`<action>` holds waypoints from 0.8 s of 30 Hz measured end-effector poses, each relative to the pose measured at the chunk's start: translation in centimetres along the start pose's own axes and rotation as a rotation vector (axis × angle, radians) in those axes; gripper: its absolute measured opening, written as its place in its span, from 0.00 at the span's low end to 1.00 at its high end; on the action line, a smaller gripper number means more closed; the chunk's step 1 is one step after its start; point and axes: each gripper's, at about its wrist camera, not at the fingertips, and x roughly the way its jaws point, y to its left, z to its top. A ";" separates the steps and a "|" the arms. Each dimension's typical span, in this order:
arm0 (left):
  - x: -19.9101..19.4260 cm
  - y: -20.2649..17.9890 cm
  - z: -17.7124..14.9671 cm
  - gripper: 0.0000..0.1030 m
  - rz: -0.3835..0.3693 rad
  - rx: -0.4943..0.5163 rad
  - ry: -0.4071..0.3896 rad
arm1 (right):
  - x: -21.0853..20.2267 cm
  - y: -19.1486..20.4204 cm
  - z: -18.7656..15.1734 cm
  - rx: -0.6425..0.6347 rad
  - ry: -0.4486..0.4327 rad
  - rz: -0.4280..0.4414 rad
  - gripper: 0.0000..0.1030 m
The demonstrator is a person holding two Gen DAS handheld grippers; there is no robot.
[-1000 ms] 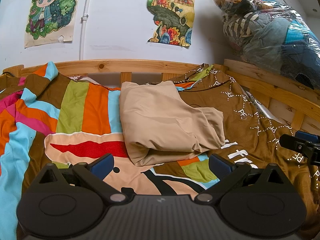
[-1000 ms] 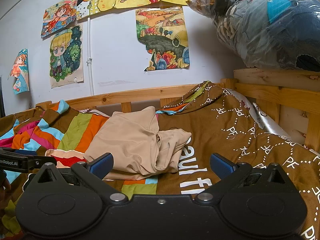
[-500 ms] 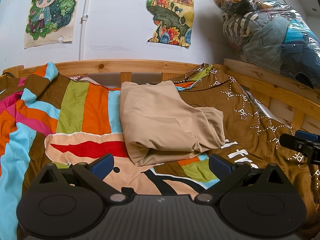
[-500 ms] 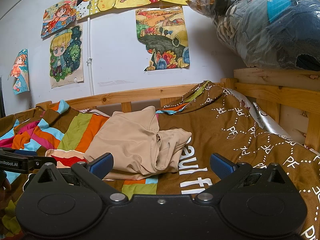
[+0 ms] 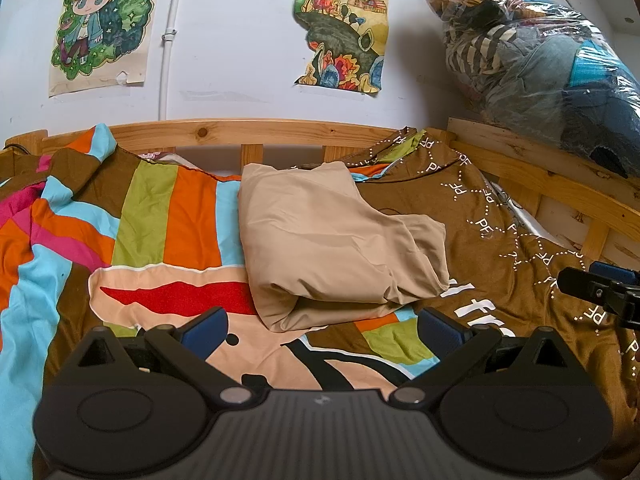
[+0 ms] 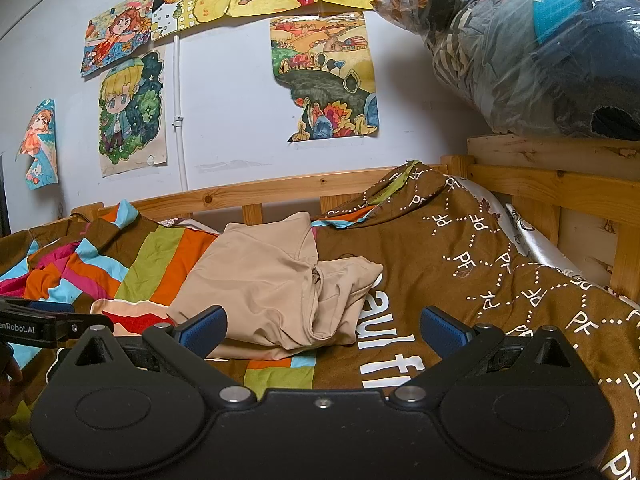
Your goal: Fold large clothes
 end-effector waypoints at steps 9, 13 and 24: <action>-0.7 0.5 0.4 0.99 0.009 -0.040 -0.008 | 0.0 0.0 0.0 0.000 -0.001 -0.001 0.99; -0.8 0.2 0.5 0.99 0.014 -0.021 -0.017 | 0.0 0.0 0.0 0.000 0.000 -0.001 0.99; -1.1 -0.1 0.3 0.99 0.009 -0.002 -0.039 | 0.0 0.0 0.0 0.002 0.001 -0.001 0.99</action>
